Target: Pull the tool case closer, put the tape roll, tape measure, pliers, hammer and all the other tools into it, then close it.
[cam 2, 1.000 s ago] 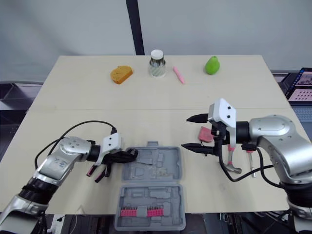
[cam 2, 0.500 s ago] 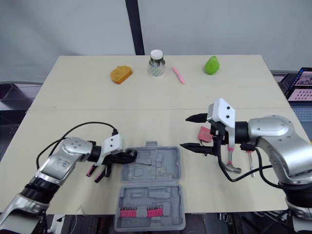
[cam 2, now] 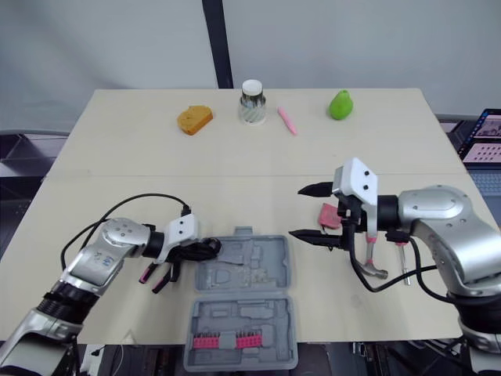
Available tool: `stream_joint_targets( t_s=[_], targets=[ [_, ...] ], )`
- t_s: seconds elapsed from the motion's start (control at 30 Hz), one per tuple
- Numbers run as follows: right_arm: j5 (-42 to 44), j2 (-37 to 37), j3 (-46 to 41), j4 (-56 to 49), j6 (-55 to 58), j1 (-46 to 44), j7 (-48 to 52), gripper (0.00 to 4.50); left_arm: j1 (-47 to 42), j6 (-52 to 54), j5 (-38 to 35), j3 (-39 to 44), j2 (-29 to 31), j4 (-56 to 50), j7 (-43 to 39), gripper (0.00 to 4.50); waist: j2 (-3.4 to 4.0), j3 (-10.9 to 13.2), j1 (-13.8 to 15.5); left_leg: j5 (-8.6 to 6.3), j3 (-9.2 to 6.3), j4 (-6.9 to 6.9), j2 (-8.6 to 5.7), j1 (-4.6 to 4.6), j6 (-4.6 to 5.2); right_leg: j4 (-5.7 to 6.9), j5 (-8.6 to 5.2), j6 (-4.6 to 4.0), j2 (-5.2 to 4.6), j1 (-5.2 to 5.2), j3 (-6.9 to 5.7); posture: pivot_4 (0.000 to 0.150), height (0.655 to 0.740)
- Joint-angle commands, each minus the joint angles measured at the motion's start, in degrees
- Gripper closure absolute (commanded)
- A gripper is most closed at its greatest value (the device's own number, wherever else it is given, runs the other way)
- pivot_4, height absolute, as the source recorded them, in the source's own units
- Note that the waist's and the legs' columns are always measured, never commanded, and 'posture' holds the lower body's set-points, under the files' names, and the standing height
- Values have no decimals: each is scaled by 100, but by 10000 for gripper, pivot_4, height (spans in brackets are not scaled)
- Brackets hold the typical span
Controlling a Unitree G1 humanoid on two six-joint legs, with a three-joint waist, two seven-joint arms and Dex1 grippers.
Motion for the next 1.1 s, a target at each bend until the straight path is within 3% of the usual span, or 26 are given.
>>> stream_joint_targets(
  t_s=[0.03,0.1,0.43,0.63,0.87,1.1],
  targets=[
    [80,30,-58,-142,-77,-41,-15,0,-67,-72,-19,64,9,-60,-28,35121,0,0,0,0,0,0,0,0,0,0,0,0,0,0,0,1500,7400],
    [74,31,-52,-127,-91,-46,-4,0,-56,-43,-55,78,14,-124,-46,26208,0,0,0,0,0,0,0,0,0,0,0,0,0,0,0,1500,7400],
    [92,28,-61,-114,-115,-37,32,0,23,220,-248,213,96,-486,-108,26208,0,0,0,0,-1,1,0,0,0,0,0,0,0,0,0,1500,7400],
    [148,6,-149,-139,-114,21,30,0,118,676,-690,754,326,-944,-103,26208,0,0,-4,0,-3,0,2,0,0,1,0,0,0,0,0,1500,7400],
    [181,49,-158,-19,-173,-29,13,0,425,472,-1392,1756,-364,-621,523,26208,-2,0,1,0,-6,2,0,0,0,3,0,0,-2,2,-1,1500,7400],
    [143,-10,-100,154,-235,-183,121,0,1037,-214,-1379,1877,-785,-308,797,26208,-3,0,-4,0,-6,2,1,2,0,2,0,0,0,5,-4,1500,7400]
  ],
)
